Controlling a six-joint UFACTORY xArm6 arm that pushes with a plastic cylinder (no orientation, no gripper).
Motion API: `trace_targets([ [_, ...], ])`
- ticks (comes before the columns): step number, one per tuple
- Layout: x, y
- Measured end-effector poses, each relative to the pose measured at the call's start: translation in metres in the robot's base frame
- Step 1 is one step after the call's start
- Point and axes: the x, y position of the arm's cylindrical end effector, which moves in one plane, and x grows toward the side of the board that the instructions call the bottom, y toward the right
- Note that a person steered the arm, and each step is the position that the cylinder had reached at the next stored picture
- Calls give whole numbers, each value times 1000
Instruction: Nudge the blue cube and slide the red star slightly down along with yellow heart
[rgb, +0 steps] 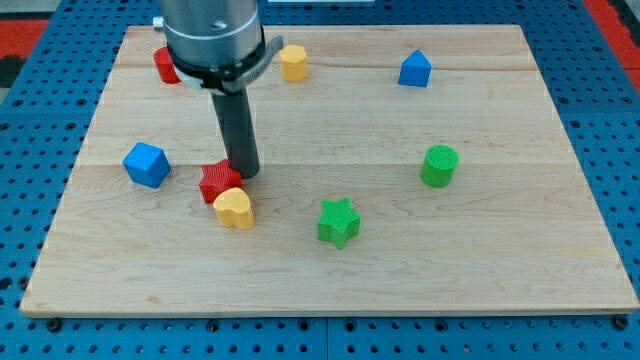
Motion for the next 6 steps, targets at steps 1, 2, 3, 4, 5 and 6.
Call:
trace_targets([
  [1,-23,-55],
  [2,-42,-74],
  [3,0,-93],
  [4,30,-40],
  [5,26,-45],
  [6,-14,-53],
])
